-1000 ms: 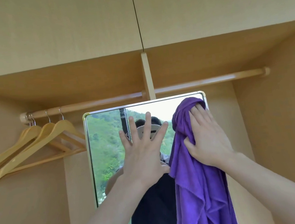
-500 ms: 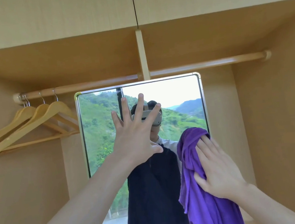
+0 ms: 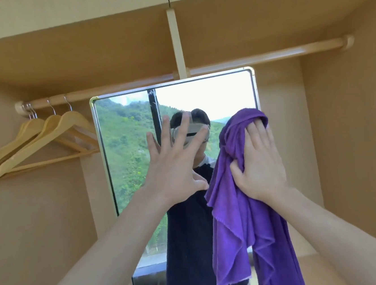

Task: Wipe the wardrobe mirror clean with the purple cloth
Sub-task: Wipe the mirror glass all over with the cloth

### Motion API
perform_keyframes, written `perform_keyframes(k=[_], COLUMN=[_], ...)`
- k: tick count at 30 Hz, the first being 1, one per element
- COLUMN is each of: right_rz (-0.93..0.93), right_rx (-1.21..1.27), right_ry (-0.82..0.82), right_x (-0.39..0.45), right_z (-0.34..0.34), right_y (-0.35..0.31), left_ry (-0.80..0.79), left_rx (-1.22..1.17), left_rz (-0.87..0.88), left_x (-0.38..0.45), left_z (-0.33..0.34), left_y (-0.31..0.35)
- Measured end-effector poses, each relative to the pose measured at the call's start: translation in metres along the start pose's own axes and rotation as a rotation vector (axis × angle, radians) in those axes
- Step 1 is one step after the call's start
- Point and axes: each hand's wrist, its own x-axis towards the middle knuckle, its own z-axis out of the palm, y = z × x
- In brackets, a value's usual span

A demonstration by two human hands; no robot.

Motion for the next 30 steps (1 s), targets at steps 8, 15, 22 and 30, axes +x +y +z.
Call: perform_keyframes(k=[8,15,22,30], right_rz=[-0.234,-0.075,0.081,-0.173], right_rx=[-0.173,-0.059,0.028,-0.024], right_ry=[-0.383,-0.119,0.024,-0.237], right_x=[-0.129,-0.053,-0.030,-0.150], right_z=[0.042,0.016,0.017,0.056], right_y=[0.015,0.007,-0.002,-0.004], left_ry=[-0.069,-0.063,-0.053,-0.040], left_rx=[0.084,0.021,0.007,-0.035], left_rz=[0.014,-0.012,-0.017,-0.046], left_x=[-0.040,-0.039,-0.038,-0.040], left_z=[0.032,0.032,0.031,0.036], left_y=[0.018,0.019,0.019,0.017])
